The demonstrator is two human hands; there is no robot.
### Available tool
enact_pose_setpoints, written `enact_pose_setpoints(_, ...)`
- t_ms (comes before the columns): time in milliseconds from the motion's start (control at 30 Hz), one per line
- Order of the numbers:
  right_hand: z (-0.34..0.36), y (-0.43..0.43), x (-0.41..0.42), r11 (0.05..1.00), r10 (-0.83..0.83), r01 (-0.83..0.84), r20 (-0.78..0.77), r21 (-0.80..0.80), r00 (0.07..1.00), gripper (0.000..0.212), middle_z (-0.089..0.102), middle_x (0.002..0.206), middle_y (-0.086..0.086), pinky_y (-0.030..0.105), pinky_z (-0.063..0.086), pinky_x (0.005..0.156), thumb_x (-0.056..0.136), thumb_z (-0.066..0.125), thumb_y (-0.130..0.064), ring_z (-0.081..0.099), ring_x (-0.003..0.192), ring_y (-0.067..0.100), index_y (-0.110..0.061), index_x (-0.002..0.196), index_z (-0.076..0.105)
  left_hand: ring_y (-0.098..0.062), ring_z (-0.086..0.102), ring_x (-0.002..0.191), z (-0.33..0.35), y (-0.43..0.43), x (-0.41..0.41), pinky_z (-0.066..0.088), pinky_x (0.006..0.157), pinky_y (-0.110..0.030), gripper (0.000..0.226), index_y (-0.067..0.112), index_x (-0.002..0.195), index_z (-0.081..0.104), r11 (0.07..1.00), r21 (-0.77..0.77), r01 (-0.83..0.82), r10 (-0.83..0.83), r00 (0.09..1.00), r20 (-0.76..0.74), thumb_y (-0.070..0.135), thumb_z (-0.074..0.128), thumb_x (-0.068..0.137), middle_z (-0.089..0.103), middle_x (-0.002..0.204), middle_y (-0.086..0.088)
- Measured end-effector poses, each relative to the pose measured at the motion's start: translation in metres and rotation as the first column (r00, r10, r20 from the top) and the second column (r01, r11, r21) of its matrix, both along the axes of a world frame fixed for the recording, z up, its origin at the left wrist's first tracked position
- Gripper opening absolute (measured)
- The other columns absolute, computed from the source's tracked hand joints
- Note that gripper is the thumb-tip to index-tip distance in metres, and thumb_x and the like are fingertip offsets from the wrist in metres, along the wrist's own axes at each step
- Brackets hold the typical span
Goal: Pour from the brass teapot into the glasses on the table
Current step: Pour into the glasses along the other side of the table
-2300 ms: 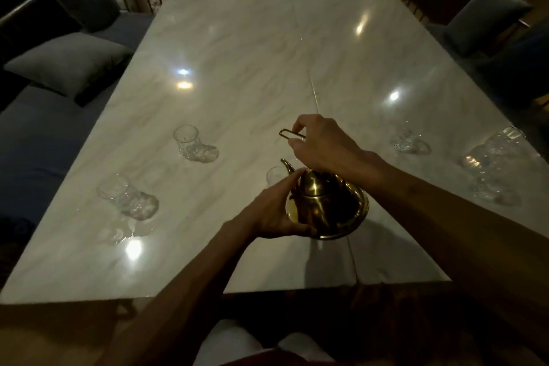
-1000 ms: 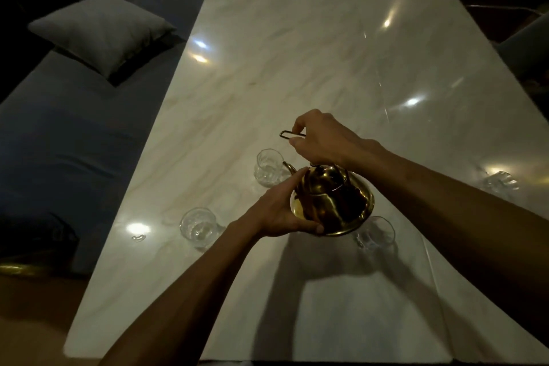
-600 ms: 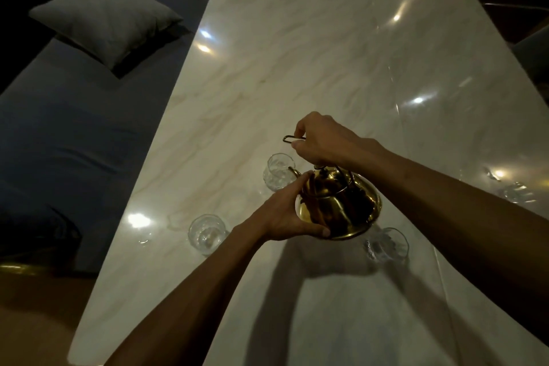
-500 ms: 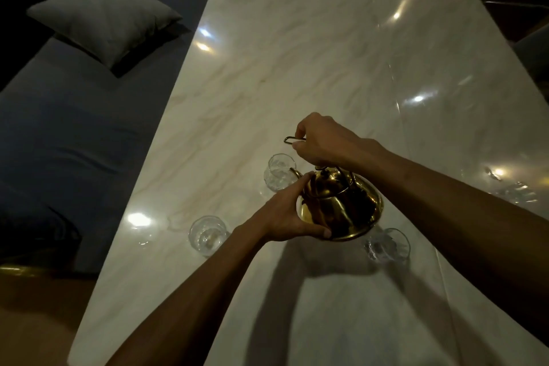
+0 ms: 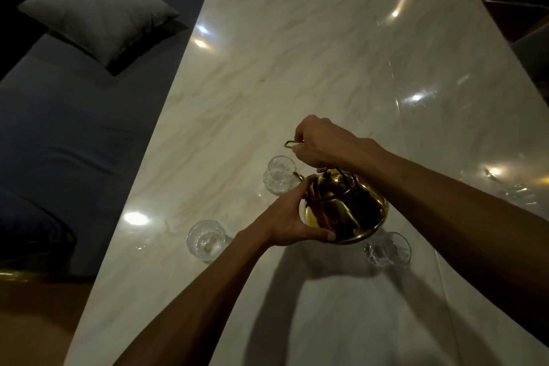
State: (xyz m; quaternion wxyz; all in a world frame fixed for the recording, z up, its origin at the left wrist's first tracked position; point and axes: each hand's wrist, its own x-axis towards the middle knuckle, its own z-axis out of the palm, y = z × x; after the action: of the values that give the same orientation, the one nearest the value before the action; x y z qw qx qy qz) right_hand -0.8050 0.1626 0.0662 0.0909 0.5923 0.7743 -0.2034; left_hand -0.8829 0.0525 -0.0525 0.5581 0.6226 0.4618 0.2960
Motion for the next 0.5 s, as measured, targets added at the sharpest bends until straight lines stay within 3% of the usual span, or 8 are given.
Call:
enact_pose_setpoints(367,-0.006,0.004,-0.009,0.999,0.035,-0.035,0.044,-0.002,0.998,0.028,0.064,0.090,0.009,0.034,0.056,0.069,0.089,0.060,-0.025,0.063,0.073,0.020,-0.007,0.111,0.061,-0.004,0.042,0.127,0.000,-0.001,-0.005,0.034,0.098,-0.009,0.103,0.033,0.150,0.025,1.000,-0.017,-0.009,0.009,1.000,-0.010,0.035,0.088,0.069,0.043,0.148,0.009)
enact_pose_setpoints(500,-0.006,0.005,-0.011,0.999,0.046,-0.046,0.046,-0.003,0.998,0.029,0.064,0.093,0.010,0.035,0.057,0.070,0.090,0.059,-0.025,0.063,0.076,0.021,-0.007,0.112,0.060,-0.004,0.040,0.126,0.002,0.000,-0.007,0.030,0.093,-0.002,0.103,0.031,0.150,0.023,1.000,-0.025,-0.014,0.014,1.000,-0.022,0.032,0.088,0.071,0.041,0.149,0.008)
